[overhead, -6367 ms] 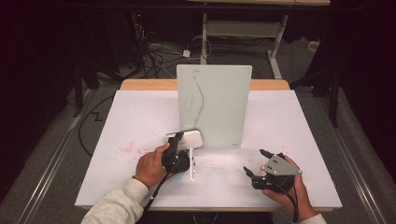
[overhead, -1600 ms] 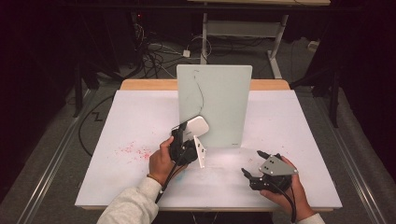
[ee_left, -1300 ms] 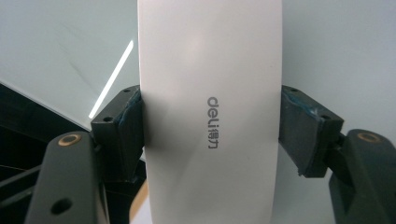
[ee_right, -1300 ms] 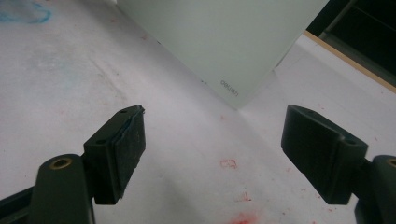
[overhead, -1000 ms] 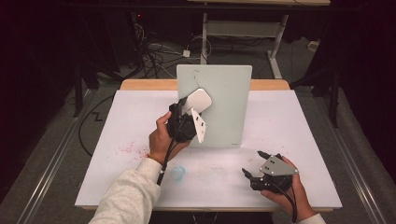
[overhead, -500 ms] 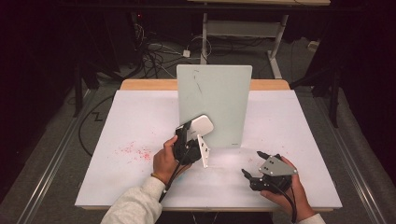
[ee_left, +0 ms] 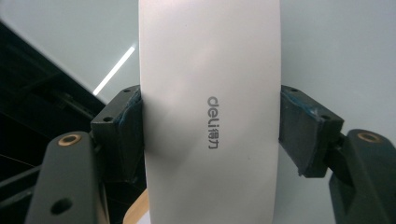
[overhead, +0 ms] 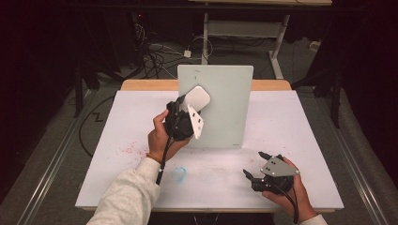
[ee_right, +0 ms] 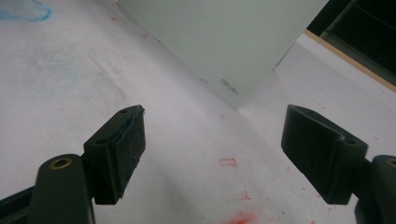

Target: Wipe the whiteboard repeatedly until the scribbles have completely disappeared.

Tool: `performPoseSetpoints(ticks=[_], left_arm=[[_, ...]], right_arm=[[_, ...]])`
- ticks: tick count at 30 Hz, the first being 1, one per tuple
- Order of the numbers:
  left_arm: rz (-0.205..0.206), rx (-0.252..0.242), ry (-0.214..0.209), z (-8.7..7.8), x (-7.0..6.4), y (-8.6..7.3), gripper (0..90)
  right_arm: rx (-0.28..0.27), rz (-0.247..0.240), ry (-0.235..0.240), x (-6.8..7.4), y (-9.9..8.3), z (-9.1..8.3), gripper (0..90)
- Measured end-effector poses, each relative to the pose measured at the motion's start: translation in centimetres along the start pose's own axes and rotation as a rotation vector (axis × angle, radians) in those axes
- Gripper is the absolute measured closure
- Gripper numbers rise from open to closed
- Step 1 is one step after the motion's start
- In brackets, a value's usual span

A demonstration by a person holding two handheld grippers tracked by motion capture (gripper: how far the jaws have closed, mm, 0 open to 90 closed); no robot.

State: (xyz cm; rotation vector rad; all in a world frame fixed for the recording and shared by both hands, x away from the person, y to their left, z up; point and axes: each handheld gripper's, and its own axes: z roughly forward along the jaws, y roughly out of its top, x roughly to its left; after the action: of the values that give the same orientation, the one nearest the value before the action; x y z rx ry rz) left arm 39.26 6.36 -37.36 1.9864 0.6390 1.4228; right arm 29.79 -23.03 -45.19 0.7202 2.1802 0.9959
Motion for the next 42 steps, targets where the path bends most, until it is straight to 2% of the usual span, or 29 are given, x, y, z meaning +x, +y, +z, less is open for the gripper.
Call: performPoseSetpoints(ticks=[3, 4, 5, 7, 9, 12, 13, 17, 18, 19, 20, 22, 24, 27, 29, 35, 36, 37, 38, 39, 42], left_arm=[[-0.039, -0.014, 0.007, 0.1, 1.4, 0.9, 29.1], [-0.039, -0.014, 0.007, 0.1, 1.4, 0.9, 29.1], [-0.056, -0.021, 0.021, 0.1, 2.1, 1.4, 29.1], [-0.065, -0.021, 0.018, 0.2, 2.4, 1.5, 29.1], [-0.058, -0.022, 0.032, 0.2, 2.0, 1.4, 29.1], [-0.042, -0.018, 0.029, 0.2, 1.2, 0.9, 29.1], [-0.014, -0.010, 0.025, 0.2, 0.0, 0.2, 29.1], [0.052, 0.023, 0.002, 0.0, -3.3, -1.3, 29.1], [0.052, 0.023, 0.002, 0.0, -3.3, -1.3, 29.1], [0.055, 0.024, -0.013, 0.0, -4.1, -1.6, 29.1], [0.096, 0.024, -0.012, 0.0, -5.2, -2.0, 29.1], [0.092, 0.030, -0.022, 0.0, -5.4, -2.0, 29.1], [0.069, 0.029, -0.052, 0.0, -4.8, -1.7, 29.1], [0.052, 0.029, -0.047, -0.1, -4.2, -1.2, 29.1], [0.002, 0.015, -0.054, 0.1, -2.7, -0.2, 29.1], [-0.015, 0.000, -0.030, 0.3, -0.1, 1.9, 29.1], [-0.015, 0.000, -0.030, 0.3, -0.1, 1.9, 29.1], [-0.046, -0.008, -0.025, 0.4, 1.0, 2.5, 29.1], [-0.046, -0.008, -0.025, 0.4, 1.0, 2.5, 29.1], [-0.057, -0.011, -0.010, 0.4, 2.0, 3.1, 29.1], [-0.077, -0.014, -0.002, 0.5, 3.1, 3.6, 29.1]], right_arm=[[-0.001, 0.001, 0.001, 0.0, 0.0, 0.0, 22.4], [-0.001, 0.000, 0.001, 0.0, 0.0, 0.0, 22.5], [-0.001, 0.000, 0.001, 0.0, 0.0, 0.0, 22.4], [0.000, -0.003, 0.002, 0.0, 0.0, 0.0, 22.4], [0.000, -0.004, 0.004, -0.1, 0.0, 0.0, 22.4], [0.001, -0.002, 0.002, -0.1, 0.0, -0.1, 22.4], [0.002, -0.002, 0.003, -0.1, 0.0, 0.0, 22.4], [0.000, -0.002, 0.003, 0.0, 0.0, 0.0, 22.4], [-0.001, 0.000, 0.002, 0.0, 0.0, 0.0, 22.4], [-0.001, -0.002, 0.005, 0.1, 0.0, 0.0, 22.4], [0.000, -0.001, 0.003, 0.1, 0.0, 0.0, 22.4], [0.001, -0.003, 0.005, 0.1, 0.1, 0.0, 22.4], [0.001, -0.002, 0.005, 0.2, 0.1, 0.0, 22.4], [0.001, -0.002, 0.005, 0.1, 0.0, 0.0, 22.5], [0.000, -0.003, 0.004, 0.0, 0.0, 0.0, 22.4], [0.003, -0.011, 0.007, 0.0, 0.0, -0.1, 22.4], [0.001, -0.006, 0.005, 0.1, 0.0, -0.1, 22.4], [-0.002, -0.008, 0.007, 0.0, 0.0, -0.1, 22.4], [-0.001, -0.005, 0.006, 0.0, 0.0, -0.2, 22.4], [-0.005, -0.010, 0.008, 0.0, 0.0, -0.2, 22.4], [-0.009, -0.007, 0.004, 0.0, 0.0, -0.2, 22.4]])
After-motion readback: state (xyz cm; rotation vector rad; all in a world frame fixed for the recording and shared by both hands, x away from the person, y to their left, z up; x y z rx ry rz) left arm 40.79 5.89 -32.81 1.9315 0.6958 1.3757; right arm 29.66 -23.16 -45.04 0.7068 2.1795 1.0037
